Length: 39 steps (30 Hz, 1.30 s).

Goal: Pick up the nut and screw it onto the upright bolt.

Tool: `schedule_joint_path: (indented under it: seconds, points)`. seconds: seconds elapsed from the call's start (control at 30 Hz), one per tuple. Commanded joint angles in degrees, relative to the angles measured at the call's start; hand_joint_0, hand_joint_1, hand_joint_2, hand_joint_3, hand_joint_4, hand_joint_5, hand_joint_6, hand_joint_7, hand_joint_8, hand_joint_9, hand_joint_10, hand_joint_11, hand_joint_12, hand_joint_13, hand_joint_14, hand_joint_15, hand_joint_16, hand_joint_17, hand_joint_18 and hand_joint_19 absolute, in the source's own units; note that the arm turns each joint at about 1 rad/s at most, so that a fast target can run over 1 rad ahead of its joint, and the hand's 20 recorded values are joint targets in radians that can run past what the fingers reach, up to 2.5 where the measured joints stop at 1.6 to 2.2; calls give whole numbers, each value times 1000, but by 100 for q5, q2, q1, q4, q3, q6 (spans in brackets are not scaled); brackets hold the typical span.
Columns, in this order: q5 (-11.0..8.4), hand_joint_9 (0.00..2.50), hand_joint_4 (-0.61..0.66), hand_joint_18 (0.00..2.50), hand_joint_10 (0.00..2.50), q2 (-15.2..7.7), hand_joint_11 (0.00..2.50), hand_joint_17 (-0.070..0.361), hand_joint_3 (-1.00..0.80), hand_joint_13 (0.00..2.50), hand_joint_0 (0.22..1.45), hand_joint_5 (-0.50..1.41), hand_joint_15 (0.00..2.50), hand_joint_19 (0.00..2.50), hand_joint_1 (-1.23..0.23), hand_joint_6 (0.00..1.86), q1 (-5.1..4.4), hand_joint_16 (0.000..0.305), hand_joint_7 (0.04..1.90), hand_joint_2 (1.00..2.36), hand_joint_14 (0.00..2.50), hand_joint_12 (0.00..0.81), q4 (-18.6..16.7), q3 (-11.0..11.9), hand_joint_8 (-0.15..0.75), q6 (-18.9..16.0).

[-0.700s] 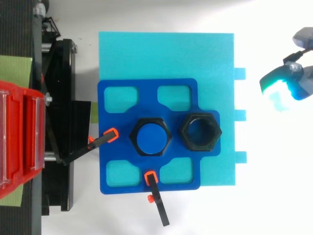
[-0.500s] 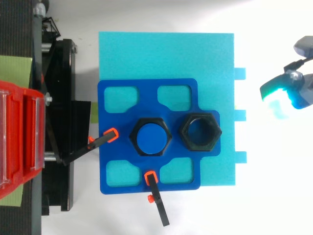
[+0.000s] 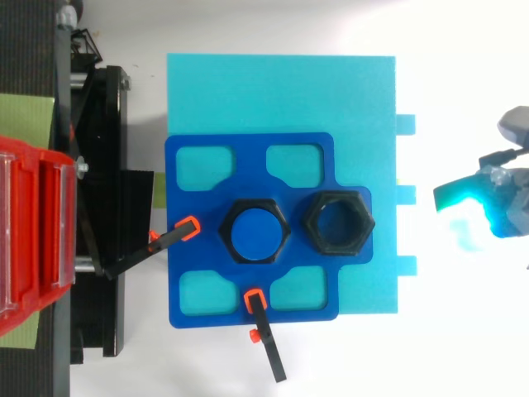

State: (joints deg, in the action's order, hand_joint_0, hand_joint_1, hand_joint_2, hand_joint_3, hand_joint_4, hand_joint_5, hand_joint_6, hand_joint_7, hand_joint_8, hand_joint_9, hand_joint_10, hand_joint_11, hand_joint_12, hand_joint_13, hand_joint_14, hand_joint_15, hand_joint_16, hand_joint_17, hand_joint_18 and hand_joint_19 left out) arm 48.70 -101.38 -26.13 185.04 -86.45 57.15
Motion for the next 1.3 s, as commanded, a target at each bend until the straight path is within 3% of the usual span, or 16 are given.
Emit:
schedule_joint_path:
  seconds: [0.0,0.1,0.13,0.23,0.37,0.7,1.0,1.17,1.27]
  points:
    - [-177,529,234,227,7,4,204,117,-450,327,535,-215,0,34,-397,503,-103,52,791,1005,0,395,-214,-197,326,59]
    - [-247,528,236,233,7,4,208,117,-452,329,536,-215,0,40,-397,503,-155,52,789,1005,0,395,-512,-355,325,77]
    - [-308,527,238,233,7,-5,203,117,-452,332,536,-214,0,40,-397,503,-199,52,791,1005,0,395,-855,-461,325,147]
    - [-308,527,237,234,7,-5,199,117,-449,332,535,-214,0,47,-398,503,-226,52,793,1005,0,395,-1057,-496,326,261]
    - [-308,526,238,238,7,-5,202,117,-460,334,535,-214,0,44,-401,503,-252,52,793,1004,0,395,-1084,-496,327,420]
    - [-335,519,245,261,6,-119,189,125,-500,343,476,-223,0,18,-568,502,-278,55,791,1000,0,411,-1233,-505,333,666]
    - [-317,482,243,265,5,-330,138,129,-500,335,450,-233,0,1,-623,502,-217,57,780,1000,0,420,-1391,-496,327,1193]
    - [-335,446,244,257,2,-348,81,132,-500,316,433,-242,0,0,-644,502,-208,59,740,1000,0,426,-1576,-496,327,1378]
    - [-388,429,242,246,0,-348,57,133,-500,308,429,-244,0,0,-645,502,-173,59,726,1000,0,428,-1629,-505,328,1676]
